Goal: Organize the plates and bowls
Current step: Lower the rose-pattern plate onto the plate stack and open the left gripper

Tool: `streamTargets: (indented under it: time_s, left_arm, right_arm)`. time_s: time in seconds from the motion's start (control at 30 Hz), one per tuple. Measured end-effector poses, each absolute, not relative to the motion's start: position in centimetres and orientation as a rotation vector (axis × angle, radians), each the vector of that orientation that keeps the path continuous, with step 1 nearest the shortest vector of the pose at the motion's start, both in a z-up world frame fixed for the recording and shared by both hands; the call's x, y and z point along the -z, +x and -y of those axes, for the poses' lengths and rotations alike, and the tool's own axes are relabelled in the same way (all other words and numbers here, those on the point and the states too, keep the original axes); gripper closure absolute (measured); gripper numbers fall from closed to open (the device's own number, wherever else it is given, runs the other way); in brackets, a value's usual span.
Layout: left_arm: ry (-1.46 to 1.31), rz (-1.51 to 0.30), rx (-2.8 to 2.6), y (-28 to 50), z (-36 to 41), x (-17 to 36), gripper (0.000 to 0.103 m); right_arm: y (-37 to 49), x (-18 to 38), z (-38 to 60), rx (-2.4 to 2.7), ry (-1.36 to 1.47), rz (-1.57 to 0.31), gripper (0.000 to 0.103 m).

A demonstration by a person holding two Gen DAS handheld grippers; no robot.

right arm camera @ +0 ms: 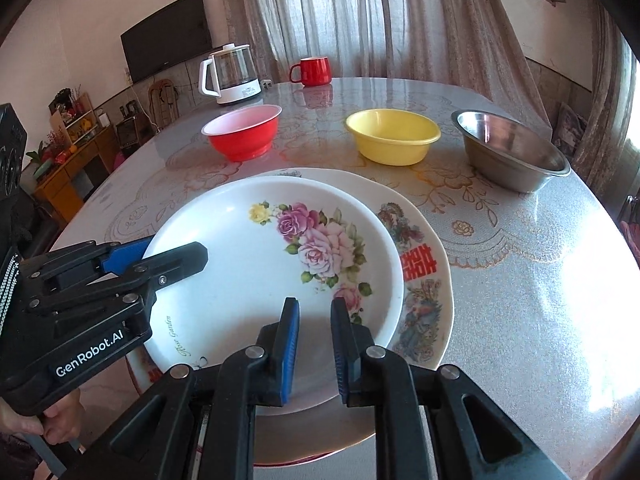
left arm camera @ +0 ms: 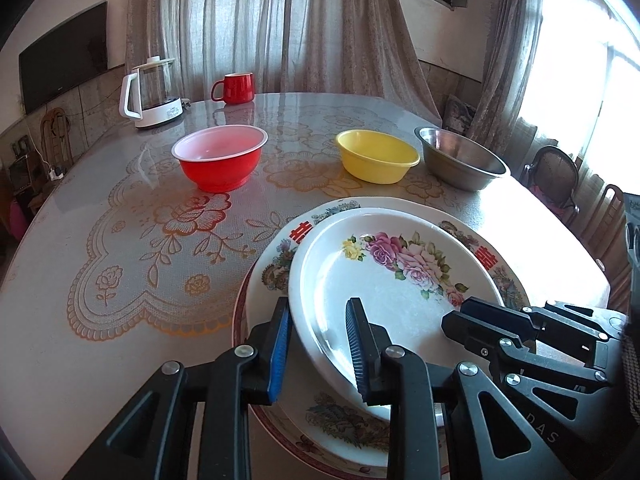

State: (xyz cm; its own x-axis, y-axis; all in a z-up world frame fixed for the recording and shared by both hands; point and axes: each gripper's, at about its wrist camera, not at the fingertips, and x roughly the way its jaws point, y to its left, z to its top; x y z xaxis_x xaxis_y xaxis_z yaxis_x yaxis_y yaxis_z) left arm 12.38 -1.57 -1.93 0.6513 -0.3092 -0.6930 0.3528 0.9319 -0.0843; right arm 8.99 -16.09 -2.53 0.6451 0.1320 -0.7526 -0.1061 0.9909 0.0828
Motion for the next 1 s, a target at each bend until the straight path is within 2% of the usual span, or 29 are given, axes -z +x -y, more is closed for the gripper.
streamTargets:
  time_s: [0.13, 0.23, 0.63, 0.83, 0.93, 1.0]
  left_arm:
    - [0.057, -0.751, 0.377, 11.9, 1.2, 1.4, 0.076]
    - [0.068, -0.735, 0.38, 11.4, 1.4, 0.9, 0.076]
    - [0.052, -0.766, 0.321, 11.0, 0.4, 1.4, 0.076]
    - [-0.008, -0.782, 0.276, 11.2, -1.1, 1.6, 0.075]
    - [-0.019, -0.786, 0.256, 11.2, -1.7, 1.8, 0.075]
    - [-0.03, -0.789, 0.244, 11.3, -2.1, 2.0, 0.069]
  right_arm:
    - [8.9, 2.6, 15.9, -0.156, 0.032, -0.858, 0.087]
    - [8.9, 2.6, 15.4, -0.16, 0.008, -0.855, 0.083]
    - [8.3, 2.3, 15.8, -0.207, 0.056, -0.853, 0.083]
    - [7.3, -0.3, 18.4, -0.156, 0.148, -0.734, 0.082]
    - [7.5, -0.9, 20.7, -0.071, 0.212, -0.71, 0.078]
    - [8.0, -0.4, 22.1, -0.035, 0.265, -0.731, 0.071]
